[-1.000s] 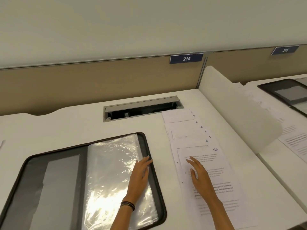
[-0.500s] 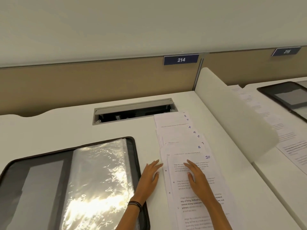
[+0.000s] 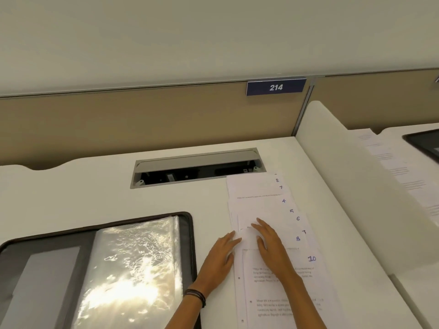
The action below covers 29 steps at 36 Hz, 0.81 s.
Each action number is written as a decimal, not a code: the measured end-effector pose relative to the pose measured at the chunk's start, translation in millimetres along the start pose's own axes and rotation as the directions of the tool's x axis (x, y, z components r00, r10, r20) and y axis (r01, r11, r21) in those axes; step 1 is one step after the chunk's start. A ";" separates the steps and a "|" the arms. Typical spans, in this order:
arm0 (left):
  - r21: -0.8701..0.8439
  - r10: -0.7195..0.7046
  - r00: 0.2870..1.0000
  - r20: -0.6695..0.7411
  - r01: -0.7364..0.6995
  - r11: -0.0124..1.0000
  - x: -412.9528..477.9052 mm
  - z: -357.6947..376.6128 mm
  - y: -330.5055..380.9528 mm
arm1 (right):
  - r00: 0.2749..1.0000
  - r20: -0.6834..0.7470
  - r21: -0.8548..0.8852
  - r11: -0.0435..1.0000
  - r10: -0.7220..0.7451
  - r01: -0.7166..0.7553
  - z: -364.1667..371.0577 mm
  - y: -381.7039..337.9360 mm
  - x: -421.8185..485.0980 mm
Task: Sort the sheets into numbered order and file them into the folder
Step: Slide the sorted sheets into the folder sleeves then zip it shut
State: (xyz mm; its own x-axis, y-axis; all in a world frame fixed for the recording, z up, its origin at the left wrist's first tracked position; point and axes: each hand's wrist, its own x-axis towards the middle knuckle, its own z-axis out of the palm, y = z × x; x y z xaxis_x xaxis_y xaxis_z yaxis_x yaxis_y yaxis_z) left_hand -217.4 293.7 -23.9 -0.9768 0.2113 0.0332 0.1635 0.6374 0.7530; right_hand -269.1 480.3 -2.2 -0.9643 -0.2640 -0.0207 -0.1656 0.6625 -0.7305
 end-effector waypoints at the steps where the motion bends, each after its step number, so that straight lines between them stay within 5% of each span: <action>1: -0.010 -0.008 1.000 -0.004 0.008 1.000 6.4 -0.9 -0.8 | 1.000 -0.002 0.004 1.000 -0.005 0.005 1.3 -0.5 7.2; 15: -0.183 -0.160 0.965 -0.209 0.123 0.976 111.6 -14.2 -14.5 | 0.986 -0.138 -0.100 0.992 -0.090 0.076 30.9 15.8 48.0; 29: -0.122 -0.344 0.896 -0.280 0.322 0.939 167.6 -15.4 -17.9 | 0.984 -0.152 -0.120 0.990 -0.093 0.075 30.9 13.6 49.5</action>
State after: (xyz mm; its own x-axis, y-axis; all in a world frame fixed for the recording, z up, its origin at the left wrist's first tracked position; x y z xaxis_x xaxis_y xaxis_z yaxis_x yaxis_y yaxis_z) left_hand -386.2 306.3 -21.8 -0.9702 -0.2378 -0.0454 -0.1785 0.5758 0.7979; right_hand -312.7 454.6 -34.2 -0.9650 -0.2145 0.1512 -0.2608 0.7206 -0.6424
